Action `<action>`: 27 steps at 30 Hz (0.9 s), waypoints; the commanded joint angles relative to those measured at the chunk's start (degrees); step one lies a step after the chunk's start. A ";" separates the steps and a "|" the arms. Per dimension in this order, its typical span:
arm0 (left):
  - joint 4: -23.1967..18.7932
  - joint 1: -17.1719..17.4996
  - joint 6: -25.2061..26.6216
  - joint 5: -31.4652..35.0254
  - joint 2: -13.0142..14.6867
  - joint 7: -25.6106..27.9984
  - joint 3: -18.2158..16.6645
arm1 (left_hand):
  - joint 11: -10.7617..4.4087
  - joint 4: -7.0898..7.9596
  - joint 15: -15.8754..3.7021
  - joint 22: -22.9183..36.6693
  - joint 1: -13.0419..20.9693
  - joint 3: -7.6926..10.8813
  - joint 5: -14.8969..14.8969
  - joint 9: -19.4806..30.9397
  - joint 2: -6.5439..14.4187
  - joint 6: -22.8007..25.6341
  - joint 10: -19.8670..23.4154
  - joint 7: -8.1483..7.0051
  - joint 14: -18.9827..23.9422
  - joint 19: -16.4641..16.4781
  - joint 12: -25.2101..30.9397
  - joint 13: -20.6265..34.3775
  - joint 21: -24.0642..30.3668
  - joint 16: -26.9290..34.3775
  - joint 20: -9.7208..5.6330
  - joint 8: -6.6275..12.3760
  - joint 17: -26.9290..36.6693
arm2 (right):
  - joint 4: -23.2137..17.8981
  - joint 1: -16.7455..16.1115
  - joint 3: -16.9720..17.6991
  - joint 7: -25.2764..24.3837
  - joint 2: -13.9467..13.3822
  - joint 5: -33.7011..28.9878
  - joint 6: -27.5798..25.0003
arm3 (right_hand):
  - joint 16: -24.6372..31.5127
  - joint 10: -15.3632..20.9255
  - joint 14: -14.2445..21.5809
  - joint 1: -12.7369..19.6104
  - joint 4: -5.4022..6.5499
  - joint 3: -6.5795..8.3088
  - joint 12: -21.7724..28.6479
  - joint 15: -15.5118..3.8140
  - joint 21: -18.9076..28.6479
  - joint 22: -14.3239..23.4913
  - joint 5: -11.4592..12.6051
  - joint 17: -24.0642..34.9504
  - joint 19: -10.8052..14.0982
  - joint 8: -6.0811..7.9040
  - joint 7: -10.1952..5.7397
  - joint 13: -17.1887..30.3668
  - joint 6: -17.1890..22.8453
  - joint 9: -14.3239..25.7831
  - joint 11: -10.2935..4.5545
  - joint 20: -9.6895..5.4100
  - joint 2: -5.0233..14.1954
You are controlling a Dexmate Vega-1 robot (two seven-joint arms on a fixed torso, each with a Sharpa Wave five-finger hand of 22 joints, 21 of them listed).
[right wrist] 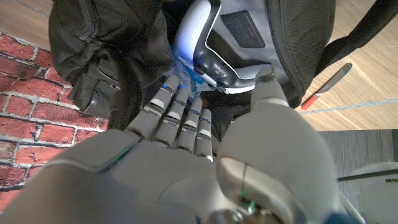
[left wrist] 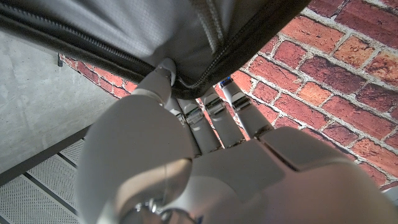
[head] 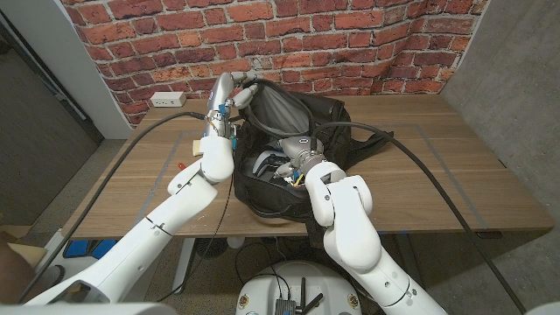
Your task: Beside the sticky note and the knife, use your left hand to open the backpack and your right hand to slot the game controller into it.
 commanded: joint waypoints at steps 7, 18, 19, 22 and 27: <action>-3.30 2.70 2.15 0.77 0.36 0.65 -0.81 | -0.10 -0.05 -2.83 0.14 -0.36 0.34 0.36 0.12 0.06 0.06 0.31 0.30 0.38 0.59 0.28 0.23 -0.25 -0.30 -8.08 0.07 0.13 | -7.56 -8.15 3.18 -1.42 -2.92 1.76 2.22 | 0.45 0.66 0.66 -0.44 -0.27 0.06 0.52 -3.15 0.47 0.11 0.01 0.12 0.82 0.61 0.01 -0.27 1.12 0.11 -0.24 -0.53 0.44; -3.79 3.08 2.75 1.15 0.25 0.78 -0.78 | -0.09 -0.07 -2.83 0.14 -0.36 0.38 0.36 0.12 0.02 0.12 0.29 0.29 0.29 0.61 0.29 0.23 -0.26 -0.34 -8.07 0.10 0.12 | -10.83 -13.33 4.97 -3.65 -3.79 1.54 2.70 | 0.63 1.12 0.85 -0.50 -0.31 0.17 0.59 -3.37 0.47 0.11 0.11 0.10 0.99 0.85 -0.02 -0.55 2.05 0.10 -0.60 -0.81 0.89; -3.83 3.14 2.79 1.10 0.28 0.72 -0.80 | -0.08 -0.07 -2.83 0.14 -0.37 0.38 0.36 0.12 0.03 0.10 0.33 0.28 0.28 0.61 0.30 0.23 -0.26 -0.33 -8.07 0.09 0.12 | -11.11 -13.79 5.19 -3.86 -3.85 1.61 2.73 | 0.65 1.22 0.89 -0.49 -0.33 0.17 0.62 -3.36 0.48 0.11 0.12 0.09 1.05 0.91 -0.01 -0.58 2.24 0.10 -0.59 -0.85 0.90; -4.02 3.40 3.16 1.00 0.30 0.62 -0.89 | -0.09 -0.05 -2.82 0.14 -0.38 0.40 0.36 0.13 0.06 0.10 0.24 0.31 0.29 0.61 0.27 0.23 -0.26 -0.33 -8.07 0.09 0.13 | -12.11 -15.12 6.11 -4.33 -4.08 2.45 2.82 | 0.81 1.53 1.22 -0.51 -0.38 0.16 0.70 -3.56 0.54 0.11 0.14 0.06 1.26 0.98 -0.16 -0.68 2.53 0.09 -0.77 -1.04 0.94; -4.15 4.02 3.25 0.30 0.53 0.23 -1.21 | -0.10 -0.03 -2.83 0.14 -0.40 0.43 0.36 0.13 0.09 0.04 0.24 0.35 0.35 0.61 0.28 0.23 -0.27 -0.29 -8.07 0.06 0.14 | -13.73 -17.15 7.77 -5.02 -4.44 4.21 2.81 | 0.95 1.79 1.49 -0.50 -0.46 0.18 0.72 -3.75 0.60 0.11 0.18 0.02 1.51 1.09 -0.28 -0.82 2.98 0.09 -0.80 -1.28 1.02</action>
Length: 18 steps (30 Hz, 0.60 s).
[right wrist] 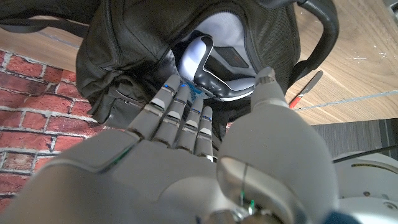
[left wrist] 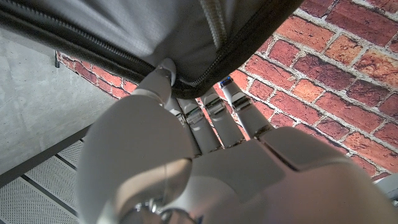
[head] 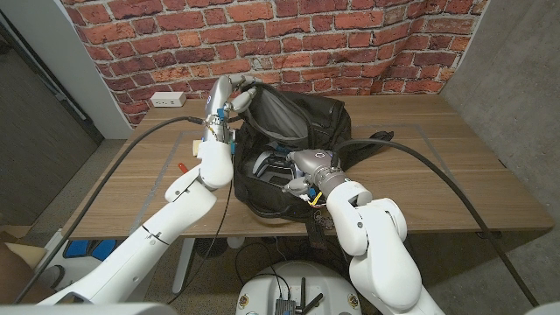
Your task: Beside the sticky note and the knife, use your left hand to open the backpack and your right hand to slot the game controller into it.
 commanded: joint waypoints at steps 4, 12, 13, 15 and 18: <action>-1.39 2.01 1.49 -1.24 0.55 -0.74 -0.94 | -0.18 0.13 -2.83 0.14 -0.35 0.30 0.37 0.16 0.01 -0.07 0.32 0.32 0.36 0.60 0.38 0.20 -0.27 -0.28 -8.07 0.03 0.15 | -4.90 -6.72 4.02 -2.10 -0.88 2.40 0.08 | 0.60 0.67 0.96 0.02 -0.53 0.16 0.30 -3.94 0.48 0.12 0.19 0.03 0.80 0.28 -0.10 -0.12 1.05 0.07 -0.09 -0.38 0.50; -3.76 4.22 3.38 -2.30 1.63 -1.43 -2.35 | -0.20 0.14 -2.82 0.14 -0.44 0.31 0.36 0.16 -0.05 -0.08 0.23 0.17 0.34 0.58 0.36 0.20 -0.29 -0.29 -8.06 0.04 0.15 | -6.04 -8.42 5.10 -3.30 -0.80 1.51 0.37 | 0.72 0.91 1.17 -0.02 -0.61 0.14 0.29 -4.01 0.53 0.12 0.21 -0.02 1.07 0.30 0.00 -0.30 1.35 0.06 -0.17 -0.48 0.54; -4.07 4.44 3.74 -2.44 1.70 -1.53 -2.45 | -0.19 0.15 -2.82 0.13 -0.45 0.32 0.36 0.16 -0.05 -0.09 0.28 0.25 0.34 0.58 0.39 0.20 -0.29 -0.29 -8.06 0.04 0.15 | -6.16 -8.56 5.24 -3.40 -0.76 1.44 0.45 | 0.74 1.00 1.20 -0.02 -0.61 0.14 0.31 -4.02 0.53 0.12 0.22 -0.02 1.07 0.29 0.00 -0.32 1.36 0.06 -0.15 -0.50 0.57; -4.40 4.86 3.61 -2.69 1.92 -1.60 -2.65 | -0.19 0.16 -2.80 0.13 -0.48 0.33 0.36 0.17 -0.04 -0.12 0.26 0.22 0.35 0.57 0.38 0.20 -0.29 -0.29 -8.06 0.03 0.14 | -6.54 -8.87 5.72 -3.74 -0.88 1.99 0.69 | 0.85 1.18 1.41 -0.06 -0.60 0.14 0.35 -4.08 0.54 0.12 0.23 -0.03 1.14 0.33 -0.01 -0.37 1.55 0.06 -0.22 -0.54 0.63; -5.11 5.45 4.10 -2.65 2.08 -1.39 -2.88 | -0.20 0.16 -2.80 0.13 -0.53 0.33 0.36 0.17 -0.08 -0.15 0.14 0.17 0.31 0.56 0.34 0.20 -0.30 -0.31 -8.06 0.02 0.14 | -7.47 -9.45 6.78 -3.93 -1.31 3.15 1.04 | 1.00 1.66 1.71 -0.07 -0.68 0.14 0.45 -4.42 0.68 0.13 0.28 -0.06 1.61 0.45 -0.16 -0.52 2.08 0.05 -0.37 -0.55 0.69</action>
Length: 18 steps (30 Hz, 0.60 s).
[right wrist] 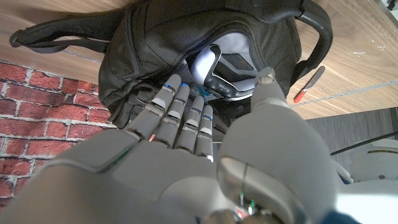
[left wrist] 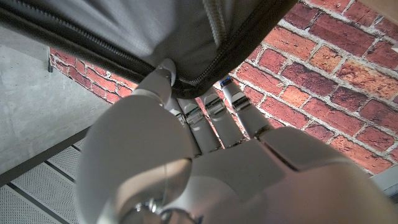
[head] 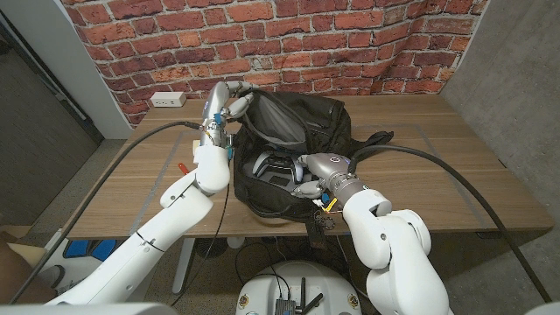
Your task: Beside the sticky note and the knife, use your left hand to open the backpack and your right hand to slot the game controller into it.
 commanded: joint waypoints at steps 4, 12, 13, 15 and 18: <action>-3.63 3.36 2.51 -1.28 1.29 -0.52 -1.67 | -0.13 0.16 -2.82 0.13 -0.56 0.34 0.36 0.16 -0.08 -0.09 0.25 0.22 0.30 0.56 0.36 0.24 -0.30 -0.31 -8.06 0.04 0.14 | -3.87 -3.89 4.02 -1.63 -0.81 2.20 0.71 | 0.69 1.64 1.49 -0.07 -0.35 0.11 0.61 -4.49 0.75 0.14 0.35 -0.13 1.27 0.54 -0.24 -0.21 1.50 0.03 -0.23 -0.03 0.69; -4.77 4.71 3.65 -2.37 1.50 -1.05 -1.90 | -0.13 0.15 -2.82 0.13 -0.61 0.37 0.36 0.16 -0.11 -0.19 0.18 0.14 0.26 0.57 0.35 0.24 -0.30 -0.32 -8.05 0.02 0.13 | -5.51 -5.60 6.26 -1.10 -0.71 2.16 0.49 | 0.88 1.91 1.83 -0.08 -0.40 0.13 0.60 -4.55 0.77 0.15 0.43 -0.15 1.46 0.59 -0.23 -0.37 1.91 0.03 -0.19 -0.09 0.82; -4.95 4.86 3.88 -2.46 1.58 -1.15 -1.93 | -0.13 0.16 -2.82 0.13 -0.61 0.38 0.37 0.16 -0.09 -0.25 0.13 0.16 0.27 0.57 0.33 0.24 -0.30 -0.31 -8.05 0.00 0.14 | -5.67 -5.71 6.54 -0.97 -0.65 2.18 0.50 | 0.91 1.94 1.85 -0.10 -0.39 0.12 0.59 -4.64 0.79 0.15 0.44 -0.14 1.53 0.61 -0.22 -0.39 2.00 0.03 -0.22 -0.06 0.85; -5.47 5.12 4.78 -2.58 1.84 -1.48 -1.99 | -0.13 0.15 -2.83 0.13 -0.62 0.38 0.36 0.17 -0.13 -0.21 0.11 0.03 0.23 0.58 0.33 0.24 -0.30 -0.33 -8.04 0.01 0.13 | -5.95 -5.93 7.15 -0.93 -0.62 2.39 0.57 | 0.96 2.13 1.93 -0.17 -0.37 0.11 0.63 -4.64 0.78 0.15 0.47 -0.14 1.54 0.65 -0.29 -0.44 2.18 0.02 -0.25 -0.07 0.88; -5.98 5.62 4.94 -2.92 2.39 -1.84 -2.33 | -0.12 0.15 -2.82 0.14 -0.66 0.40 0.37 0.17 -0.13 -0.34 0.01 0.11 0.15 0.60 0.30 0.24 -0.29 -0.36 -8.03 -0.03 0.12 | -6.16 -6.10 7.94 -0.98 -0.52 2.60 0.67 | 1.04 2.38 2.07 -0.22 -0.35 0.11 0.68 -4.63 0.76 0.15 0.51 -0.14 1.54 0.68 -0.29 -0.51 2.37 0.02 -0.33 -0.07 0.96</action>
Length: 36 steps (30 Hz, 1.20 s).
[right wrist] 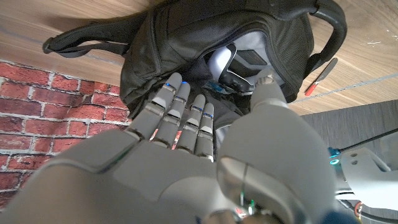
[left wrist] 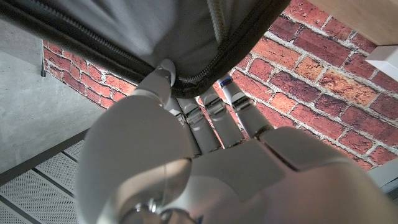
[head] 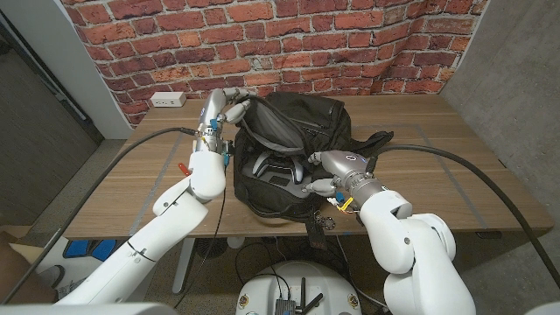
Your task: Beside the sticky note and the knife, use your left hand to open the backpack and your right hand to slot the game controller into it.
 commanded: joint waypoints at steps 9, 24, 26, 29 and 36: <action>-4.47 3.77 4.02 -1.73 2.63 -1.84 -1.88 | -0.12 0.17 -2.82 0.13 -0.49 0.45 0.37 0.15 0.13 -0.35 0.09 0.31 0.08 0.60 0.30 0.23 -0.30 -0.37 -8.03 -0.05 0.12 | -1.55 -1.57 4.84 -1.51 0.04 2.43 0.44 | 0.54 1.14 0.72 -0.17 -0.31 0.08 0.36 -4.89 0.36 0.16 0.60 0.14 0.77 0.34 -0.01 -0.13 1.22 0.01 -0.14 0.09 0.90; -6.56 6.90 4.70 -3.58 4.52 -2.96 -3.73 | -0.12 0.20 -2.82 0.13 -0.60 0.54 0.39 0.16 0.17 -0.39 0.05 0.17 -0.12 0.61 0.35 0.24 -0.31 -0.40 -8.01 -0.03 0.12 | -0.25 -0.46 8.11 -5.31 -1.13 8.91 -0.60 | 0.92 2.02 1.34 -0.08 -0.47 0.16 0.46 -5.14 0.50 0.17 0.83 0.13 1.42 0.40 -0.12 -0.44 2.00 0.00 -0.23 -0.35 1.22; -6.95 7.39 4.91 -3.89 4.87 -3.23 -4.08 | -0.10 0.21 -2.79 0.13 -0.68 0.56 0.38 0.17 0.16 -0.43 -0.26 0.26 -0.12 0.61 0.24 0.24 -0.31 -0.39 -7.99 -0.03 0.11 | -0.02 -0.39 8.62 -6.08 -1.38 10.19 -1.06 | 0.96 2.07 1.40 -0.05 -0.50 0.18 0.46 -5.10 0.51 0.17 0.85 0.13 1.48 0.39 -0.09 -0.47 2.03 0.00 -0.27 -0.36 1.25; -7.40 8.31 4.57 -4.59 5.62 -3.82 -4.95 | -0.08 0.20 -2.81 0.13 -0.69 0.57 0.38 0.17 0.15 -0.40 -0.15 0.19 -0.14 0.62 0.30 0.25 -0.30 -0.39 -7.99 -0.02 0.12 | 0.30 -0.20 9.34 -7.28 -2.08 11.91 -1.63 | 0.98 2.07 1.39 -0.04 -0.52 0.18 0.41 -5.06 0.49 0.17 0.89 0.13 1.48 0.36 -0.09 -0.53 2.06 0.00 -0.23 -0.38 1.28; -7.67 10.72 2.25 -6.70 8.22 -6.23 -7.77 | -0.11 0.19 -2.78 0.13 -0.78 0.60 0.38 0.17 0.10 -0.52 -0.30 0.17 -0.25 0.65 0.27 0.25 -0.30 -0.42 -7.98 -0.05 0.10 | 0.92 0.84 10.16 -8.62 -3.94 14.26 -3.03 | 1.05 2.21 1.43 -0.02 -0.58 0.19 0.39 -4.99 0.49 0.17 0.97 0.12 1.60 0.37 -0.05 -0.63 2.32 -0.01 -0.20 -0.35 1.35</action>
